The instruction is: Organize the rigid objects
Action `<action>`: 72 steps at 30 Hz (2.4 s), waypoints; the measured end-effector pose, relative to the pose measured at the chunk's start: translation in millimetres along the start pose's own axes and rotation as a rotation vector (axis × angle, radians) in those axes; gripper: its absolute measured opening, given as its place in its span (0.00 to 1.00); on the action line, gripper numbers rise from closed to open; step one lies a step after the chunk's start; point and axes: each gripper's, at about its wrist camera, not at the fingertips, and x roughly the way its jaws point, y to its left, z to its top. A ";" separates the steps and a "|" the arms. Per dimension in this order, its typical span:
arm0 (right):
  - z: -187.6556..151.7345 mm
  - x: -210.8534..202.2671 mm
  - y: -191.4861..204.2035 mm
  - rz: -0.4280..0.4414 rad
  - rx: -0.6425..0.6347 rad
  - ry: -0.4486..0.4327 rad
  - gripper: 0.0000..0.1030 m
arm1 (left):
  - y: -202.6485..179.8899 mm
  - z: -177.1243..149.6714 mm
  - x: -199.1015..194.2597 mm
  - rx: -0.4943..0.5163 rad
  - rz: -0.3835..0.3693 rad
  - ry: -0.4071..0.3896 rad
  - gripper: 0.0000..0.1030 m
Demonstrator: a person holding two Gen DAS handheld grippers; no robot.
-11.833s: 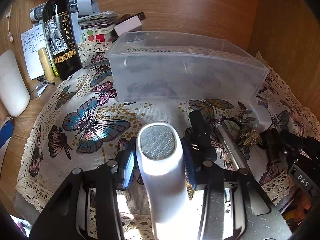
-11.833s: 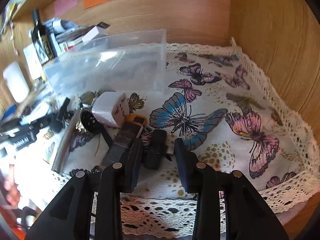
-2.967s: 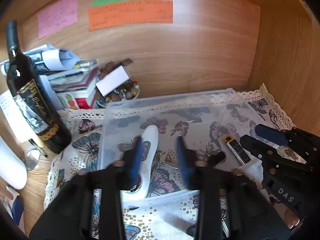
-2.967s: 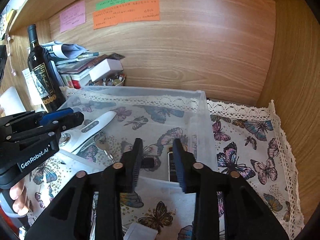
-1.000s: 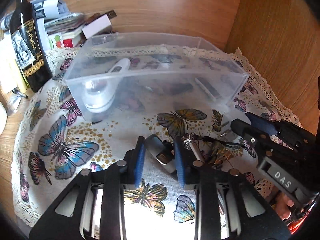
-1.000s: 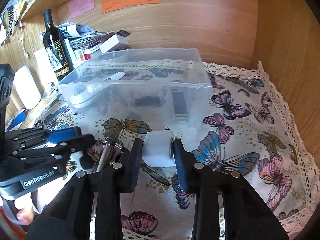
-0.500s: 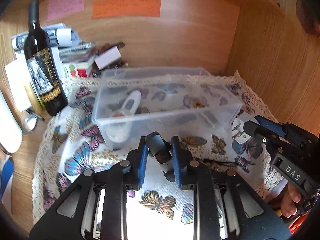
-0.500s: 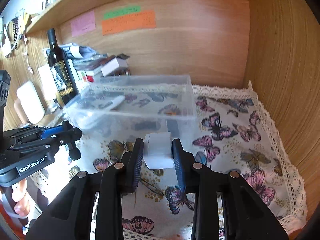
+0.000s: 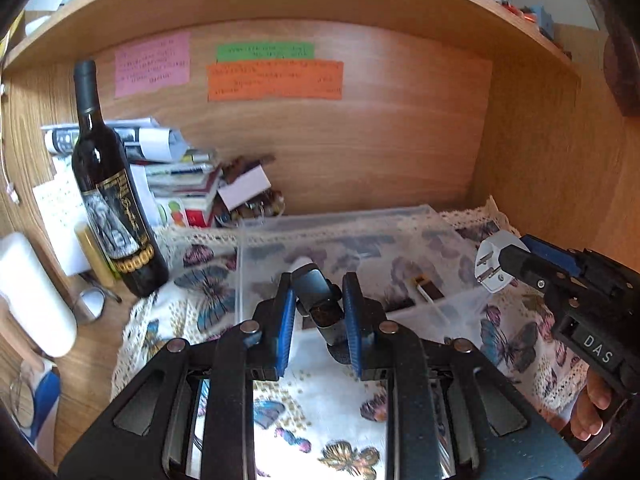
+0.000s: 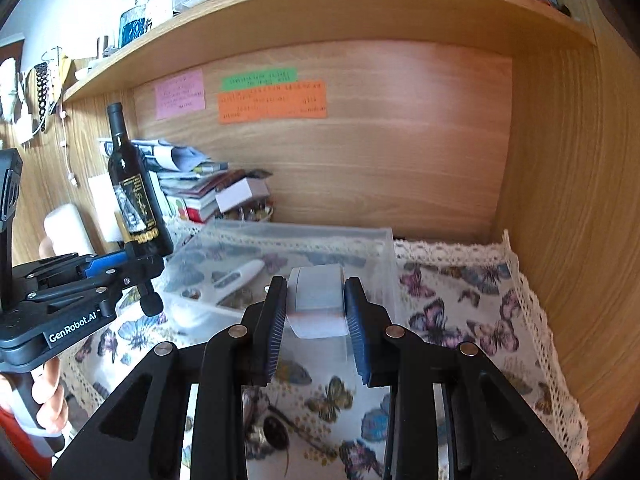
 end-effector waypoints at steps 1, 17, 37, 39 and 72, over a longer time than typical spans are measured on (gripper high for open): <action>2.1 1.8 1.1 0.000 -0.003 -0.004 0.26 | 0.4 1.9 1.0 0.002 0.002 -0.004 0.22; 1.5 66.4 -8.9 -0.024 0.003 0.114 0.26 | -5.3 10.6 72.1 0.008 0.007 0.095 0.22; -10.6 95.8 -13.4 -0.019 -0.012 0.208 0.27 | -14.6 -0.8 102.3 0.045 0.001 0.177 0.25; -9.5 93.1 -12.9 -0.017 -0.014 0.203 0.27 | -15.1 0.0 97.8 0.044 0.004 0.166 0.31; -50.6 -3.6 -34.5 -0.118 -0.021 0.178 0.57 | -42.4 -83.2 44.1 0.088 -0.054 0.301 0.91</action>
